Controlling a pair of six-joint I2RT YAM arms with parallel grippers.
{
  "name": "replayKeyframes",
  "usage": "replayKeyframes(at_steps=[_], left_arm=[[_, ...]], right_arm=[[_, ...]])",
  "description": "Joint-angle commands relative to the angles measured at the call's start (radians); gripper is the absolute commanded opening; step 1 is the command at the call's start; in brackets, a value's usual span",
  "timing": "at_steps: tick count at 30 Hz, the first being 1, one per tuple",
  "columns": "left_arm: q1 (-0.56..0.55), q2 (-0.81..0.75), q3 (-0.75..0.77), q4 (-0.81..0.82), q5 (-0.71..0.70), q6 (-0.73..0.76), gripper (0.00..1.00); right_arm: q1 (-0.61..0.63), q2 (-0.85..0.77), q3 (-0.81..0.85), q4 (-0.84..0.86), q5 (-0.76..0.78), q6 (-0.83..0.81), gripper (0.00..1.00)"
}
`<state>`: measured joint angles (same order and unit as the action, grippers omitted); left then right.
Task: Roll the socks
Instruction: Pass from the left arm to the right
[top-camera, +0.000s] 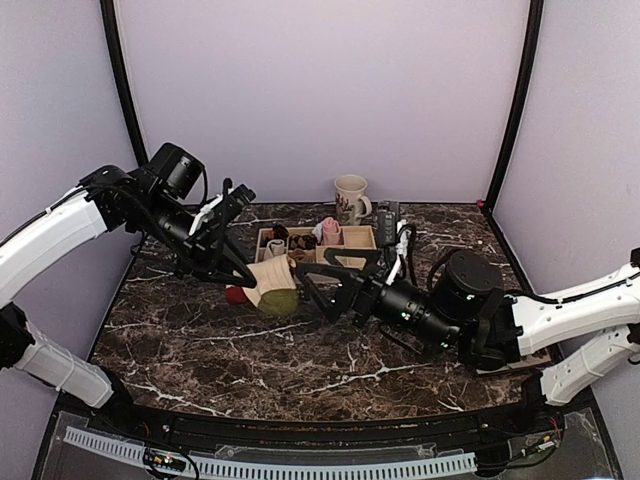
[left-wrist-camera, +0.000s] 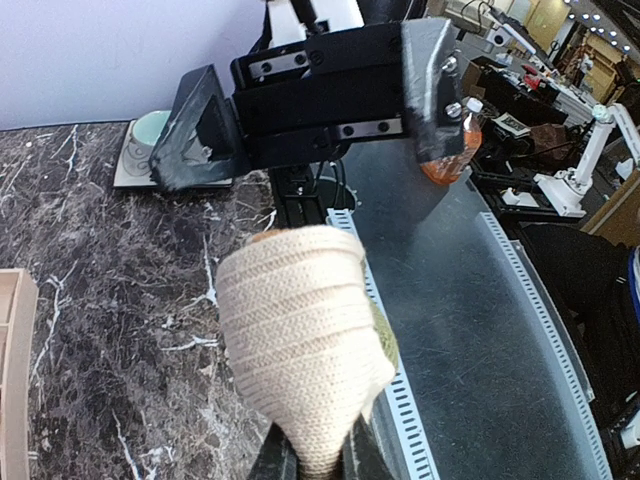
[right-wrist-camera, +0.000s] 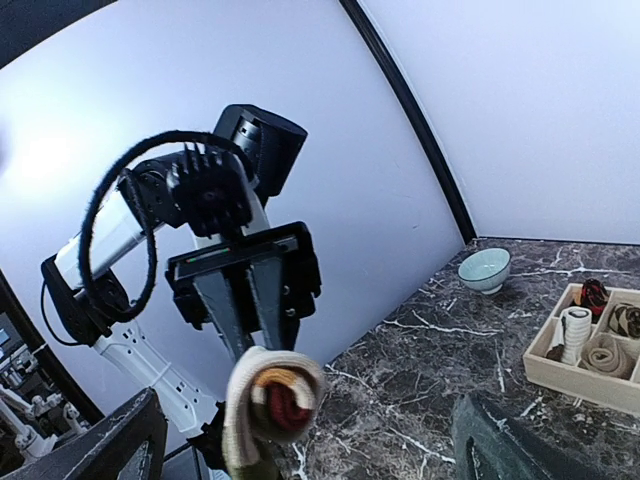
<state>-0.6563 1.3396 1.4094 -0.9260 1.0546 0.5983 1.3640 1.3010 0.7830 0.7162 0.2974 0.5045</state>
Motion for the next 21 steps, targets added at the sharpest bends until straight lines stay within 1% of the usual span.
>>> replayKeyframes(at_steps=[1, 6, 10, 12, 17, 18, 19, 21], left_arm=[[0.006, -0.044, -0.031, 0.043, -0.07, -0.01, 0.0], [0.006, -0.046, -0.038, 0.056, -0.006, -0.026, 0.0], [0.006, -0.028, -0.005, 0.038, 0.115, -0.033, 0.0], [0.006, -0.018, 0.018, 0.013, 0.2, -0.028, 0.0], [0.006, -0.001, 0.069, -0.037, 0.395, -0.036, 0.0], [0.006, 0.003, 0.077, -0.037, 0.427, -0.048, 0.0], [0.006, 0.007, 0.085, -0.035, 0.461, -0.061, 0.0], [0.006, 0.016, 0.094, -0.027, 0.533, -0.09, 0.0]], right_arm=[[0.009, -0.007, 0.029, 0.021, -0.069, -0.042, 0.99], [0.011, 0.065, 0.16, -0.06, -0.197, -0.117, 0.99], [0.011, 0.133, 0.275, -0.205, -0.183, -0.196, 0.99], [0.011, 0.143, 0.292, -0.21, -0.177, -0.239, 0.99], [0.012, 0.117, 0.276, -0.187, -0.227, -0.387, 0.99], [0.012, 0.108, 0.268, -0.175, -0.227, -0.413, 0.98], [0.012, 0.1, 0.264, -0.164, -0.233, -0.434, 0.95], [0.013, 0.094, 0.268, -0.149, -0.268, -0.488, 0.85]])
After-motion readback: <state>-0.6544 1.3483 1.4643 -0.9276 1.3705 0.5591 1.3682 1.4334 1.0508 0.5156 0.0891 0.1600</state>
